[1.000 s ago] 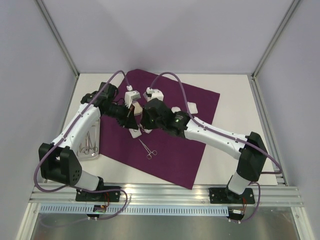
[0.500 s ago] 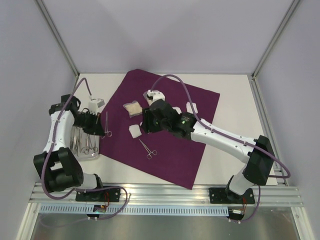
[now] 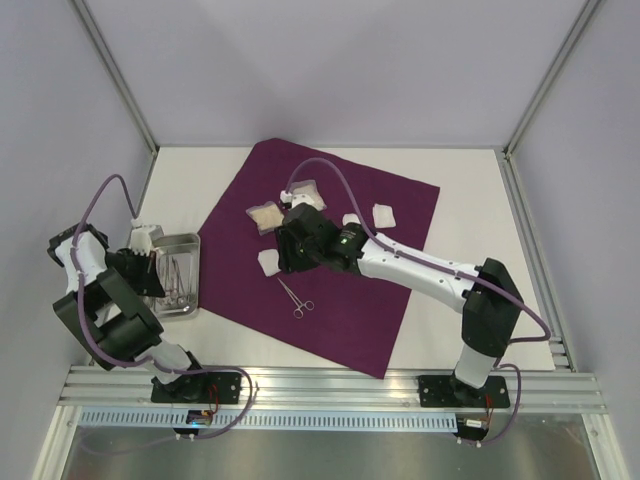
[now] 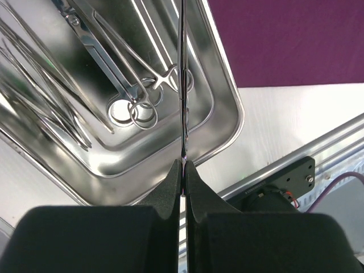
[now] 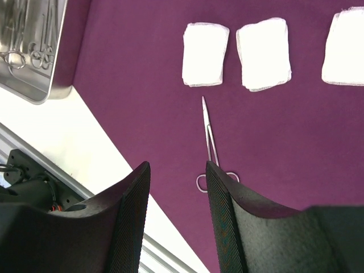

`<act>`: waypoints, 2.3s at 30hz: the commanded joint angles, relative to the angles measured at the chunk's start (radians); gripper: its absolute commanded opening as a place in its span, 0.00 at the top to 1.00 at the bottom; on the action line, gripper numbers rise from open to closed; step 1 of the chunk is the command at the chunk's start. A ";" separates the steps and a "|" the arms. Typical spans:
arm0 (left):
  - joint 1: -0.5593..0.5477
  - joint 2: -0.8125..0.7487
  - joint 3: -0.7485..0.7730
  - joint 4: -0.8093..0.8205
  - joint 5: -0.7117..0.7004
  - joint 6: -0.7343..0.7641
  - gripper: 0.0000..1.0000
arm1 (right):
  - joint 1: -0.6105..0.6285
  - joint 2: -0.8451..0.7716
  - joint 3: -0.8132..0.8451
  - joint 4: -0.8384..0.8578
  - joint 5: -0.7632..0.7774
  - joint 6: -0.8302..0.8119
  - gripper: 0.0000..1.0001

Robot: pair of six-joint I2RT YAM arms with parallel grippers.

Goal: Prepare the surgical pack

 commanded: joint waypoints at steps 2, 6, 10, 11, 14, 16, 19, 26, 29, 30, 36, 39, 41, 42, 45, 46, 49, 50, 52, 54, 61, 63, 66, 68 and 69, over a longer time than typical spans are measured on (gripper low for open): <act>0.001 -0.022 -0.035 0.047 -0.030 0.080 1.00 | 0.000 0.014 0.065 -0.045 -0.016 0.012 0.54; 0.001 0.022 -0.046 0.051 -0.034 0.087 1.00 | 0.003 0.008 0.048 -0.062 -0.009 0.022 0.54; 0.002 0.089 -0.003 0.021 0.035 0.089 1.00 | 0.004 0.006 0.034 -0.082 0.000 0.027 0.54; 0.001 0.103 0.008 0.007 0.049 0.086 1.00 | 0.004 0.007 0.034 -0.084 0.000 0.025 0.54; 0.001 0.149 0.021 0.011 0.068 0.075 1.00 | 0.003 0.011 0.035 -0.087 -0.001 0.028 0.54; -0.001 0.148 0.006 0.013 0.066 0.078 1.00 | 0.003 0.011 0.035 -0.087 0.000 0.028 0.54; -0.003 0.139 -0.014 0.019 0.075 0.084 1.00 | 0.003 0.014 0.027 -0.085 0.000 0.030 0.54; 0.000 0.215 0.003 -0.013 0.100 0.104 1.00 | 0.012 0.024 0.024 -0.084 -0.001 0.036 0.54; -0.001 0.235 0.003 0.001 0.097 0.093 1.00 | 0.012 0.021 0.021 -0.090 0.005 0.031 0.54; -0.001 0.240 0.003 0.008 0.094 0.080 1.00 | 0.011 0.018 0.018 -0.091 0.005 0.030 0.53; -0.001 0.264 0.000 0.090 0.037 0.030 0.91 | 0.012 0.032 0.011 -0.082 0.002 0.035 0.53; -0.001 0.287 0.008 0.088 0.028 0.032 0.85 | 0.012 0.040 0.008 -0.082 -0.003 0.035 0.53; -0.001 0.303 0.008 0.093 0.023 0.030 0.82 | 0.012 0.041 0.010 -0.082 -0.001 0.035 0.53; -0.001 0.306 0.009 0.097 0.022 0.029 0.80 | 0.014 0.040 0.010 -0.084 -0.001 0.035 0.53; -0.003 0.310 0.018 0.111 0.014 0.017 0.68 | 0.014 0.037 0.010 -0.084 0.002 0.030 0.53; -0.003 0.301 0.020 0.116 0.011 0.012 0.65 | 0.012 0.037 0.010 -0.085 0.002 0.030 0.53; -0.013 0.275 0.029 0.136 -0.001 -0.002 0.61 | 0.014 0.041 0.008 -0.090 0.011 0.033 0.53; -0.025 0.268 0.028 0.140 -0.015 -0.005 0.61 | 0.012 0.044 0.008 -0.093 0.016 0.035 0.53; -0.038 0.246 0.023 0.145 -0.027 -0.009 0.60 | 0.012 0.058 0.010 -0.102 0.022 0.035 0.53; -0.047 0.231 0.026 0.125 -0.023 -0.008 0.60 | 0.014 0.081 0.013 -0.119 0.048 0.022 0.57; -0.050 0.128 0.066 0.061 -0.007 -0.003 0.59 | 0.017 0.248 0.139 -0.268 0.083 -0.070 0.83; -0.052 0.102 0.066 0.047 -0.007 0.001 0.58 | 0.023 0.282 0.151 -0.271 0.071 -0.105 0.84; -0.050 0.057 0.078 -0.010 0.003 0.003 0.58 | 0.035 0.314 0.165 -0.260 0.046 -0.145 0.83; -0.050 0.042 0.083 -0.028 0.025 0.003 0.58 | 0.037 0.342 0.177 -0.272 0.051 -0.153 0.83; -0.050 0.034 0.080 -0.042 0.031 0.001 0.58 | 0.037 0.346 0.179 -0.272 0.057 -0.156 0.83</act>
